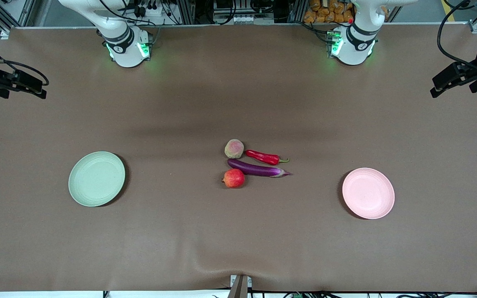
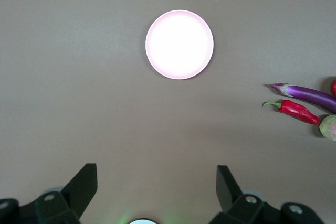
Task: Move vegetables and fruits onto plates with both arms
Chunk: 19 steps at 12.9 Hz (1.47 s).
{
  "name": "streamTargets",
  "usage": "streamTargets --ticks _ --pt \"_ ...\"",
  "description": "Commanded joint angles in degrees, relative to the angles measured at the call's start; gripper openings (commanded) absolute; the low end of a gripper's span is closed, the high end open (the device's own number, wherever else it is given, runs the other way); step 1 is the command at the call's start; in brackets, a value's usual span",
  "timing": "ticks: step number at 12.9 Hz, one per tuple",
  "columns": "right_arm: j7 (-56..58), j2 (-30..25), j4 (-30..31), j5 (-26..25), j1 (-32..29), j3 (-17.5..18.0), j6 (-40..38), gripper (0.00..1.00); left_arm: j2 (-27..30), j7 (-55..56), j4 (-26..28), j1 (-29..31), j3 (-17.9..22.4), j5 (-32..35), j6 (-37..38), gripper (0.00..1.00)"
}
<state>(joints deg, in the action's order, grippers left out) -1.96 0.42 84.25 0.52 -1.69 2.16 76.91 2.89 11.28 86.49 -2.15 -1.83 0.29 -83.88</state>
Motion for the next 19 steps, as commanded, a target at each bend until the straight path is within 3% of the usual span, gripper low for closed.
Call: streamTargets --ticks 1,3,12,19 --pt "1.41 -1.03 0.39 -0.96 -0.42 0.05 0.17 1.00 0.54 -0.82 0.09 0.66 0.33 -0.20 0.90 1.00" --pt "4.33 -0.95 0.39 -0.44 -0.33 -1.54 0.35 1.00 0.54 -0.82 -0.44 2.58 0.25 -0.11 2.22 1.00" --pt "2.23 -0.68 0.56 -0.34 1.07 -0.93 -0.27 1.00 -0.60 -0.30 -1.67 4.18 -0.19 0.15 2.58 1.00" --pt "-6.99 -0.59 2.85 0.36 1.25 3.46 -0.09 1.00 -1.13 1.90 -0.27 3.47 -1.33 -0.90 2.05 1.00"
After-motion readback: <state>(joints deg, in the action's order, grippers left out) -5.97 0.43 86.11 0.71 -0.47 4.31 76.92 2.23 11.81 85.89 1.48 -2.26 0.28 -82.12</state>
